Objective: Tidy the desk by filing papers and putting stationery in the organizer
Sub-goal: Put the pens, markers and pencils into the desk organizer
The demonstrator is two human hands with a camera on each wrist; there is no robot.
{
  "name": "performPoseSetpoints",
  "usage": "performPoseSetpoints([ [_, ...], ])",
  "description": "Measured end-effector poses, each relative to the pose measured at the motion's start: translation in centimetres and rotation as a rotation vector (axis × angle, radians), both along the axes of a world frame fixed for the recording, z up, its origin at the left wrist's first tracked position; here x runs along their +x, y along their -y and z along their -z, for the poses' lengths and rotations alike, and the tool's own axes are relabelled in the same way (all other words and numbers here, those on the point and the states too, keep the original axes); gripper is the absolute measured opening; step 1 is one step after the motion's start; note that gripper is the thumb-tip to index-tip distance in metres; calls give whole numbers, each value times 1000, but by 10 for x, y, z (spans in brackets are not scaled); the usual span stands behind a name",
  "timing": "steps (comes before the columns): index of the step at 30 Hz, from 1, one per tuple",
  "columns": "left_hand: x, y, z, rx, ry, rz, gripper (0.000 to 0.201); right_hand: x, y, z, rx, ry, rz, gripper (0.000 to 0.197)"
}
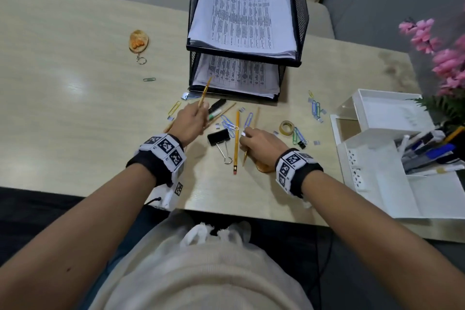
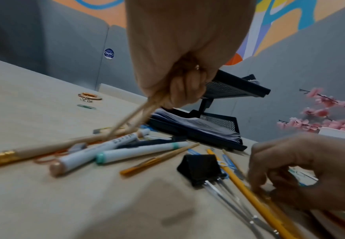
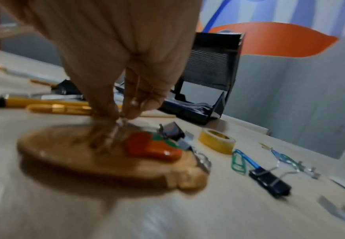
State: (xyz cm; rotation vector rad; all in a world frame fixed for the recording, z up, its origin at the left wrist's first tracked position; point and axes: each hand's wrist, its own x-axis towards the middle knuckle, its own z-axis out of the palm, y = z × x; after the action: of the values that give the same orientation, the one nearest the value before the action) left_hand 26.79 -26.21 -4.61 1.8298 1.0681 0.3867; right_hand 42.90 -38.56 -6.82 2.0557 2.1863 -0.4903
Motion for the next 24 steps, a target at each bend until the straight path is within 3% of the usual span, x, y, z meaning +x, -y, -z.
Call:
performPoseSetpoints([
  [3, -1, 0, 1, -249, 175, 3, 36, 4, -3, -6, 34, 13, -21, 13],
  [7, 7, 1, -2, -374, 245, 5, 33, 10, 0, -7, 44, 39, -57, 16],
  [16, 12, -2, -2, -383, 197, 83, 31, 27, 11, -14, -53, 48, 33, 25],
  [22, 15, 1, -2, -402, 169, 86, 30, 18, 8, -6, 41, 100, -86, 12],
  [24, 16, 0, -2, -428, 188, 46, 31, 19, 8, -12, 162, -3, 4, 14],
])
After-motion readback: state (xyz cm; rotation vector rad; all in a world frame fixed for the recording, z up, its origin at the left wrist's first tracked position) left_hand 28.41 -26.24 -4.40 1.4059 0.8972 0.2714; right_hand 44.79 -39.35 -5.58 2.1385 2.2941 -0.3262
